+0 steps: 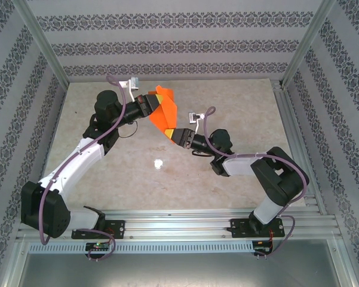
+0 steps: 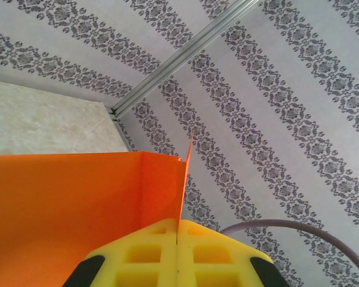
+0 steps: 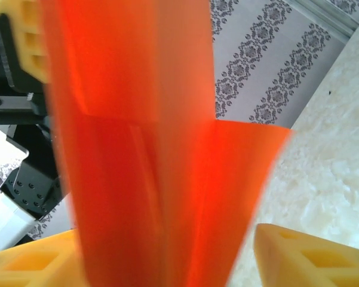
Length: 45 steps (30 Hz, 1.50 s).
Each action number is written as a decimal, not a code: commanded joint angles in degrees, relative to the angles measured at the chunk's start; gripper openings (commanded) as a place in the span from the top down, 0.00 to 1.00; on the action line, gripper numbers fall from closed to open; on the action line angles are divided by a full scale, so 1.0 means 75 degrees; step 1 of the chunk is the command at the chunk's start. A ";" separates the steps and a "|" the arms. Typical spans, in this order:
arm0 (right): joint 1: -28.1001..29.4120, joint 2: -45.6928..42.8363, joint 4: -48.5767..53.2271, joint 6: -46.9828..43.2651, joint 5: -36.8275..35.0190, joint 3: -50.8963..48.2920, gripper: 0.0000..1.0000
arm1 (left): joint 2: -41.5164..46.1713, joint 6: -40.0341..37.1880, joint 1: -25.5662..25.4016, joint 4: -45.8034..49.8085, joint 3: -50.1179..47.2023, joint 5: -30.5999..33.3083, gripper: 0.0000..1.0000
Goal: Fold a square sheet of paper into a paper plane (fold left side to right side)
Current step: Turn over the paper at the center of the table.
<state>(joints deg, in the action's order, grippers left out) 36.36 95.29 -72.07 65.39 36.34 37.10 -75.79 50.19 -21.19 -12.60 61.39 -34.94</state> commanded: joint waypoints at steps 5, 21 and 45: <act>-0.0069 0.0048 -0.0937 0.0419 0.0298 0.0063 0.39 | 0.0086 0.0257 -0.0093 -0.0734 0.0139 -0.0391 0.99; -0.0481 -0.0439 -0.0493 0.0312 0.0632 -0.0215 0.88 | 0.0126 -0.0295 -0.0083 -0.0013 -0.0250 0.0106 0.98; 0.1800 -0.1351 1.4396 -0.8923 -0.9740 0.2750 0.92 | 0.2481 -0.2574 0.2088 0.5475 -0.0229 0.2386 0.25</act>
<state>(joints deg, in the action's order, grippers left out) 45.82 80.01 20.32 8.32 -13.89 54.70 -57.60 34.94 -6.98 20.73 59.42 -21.52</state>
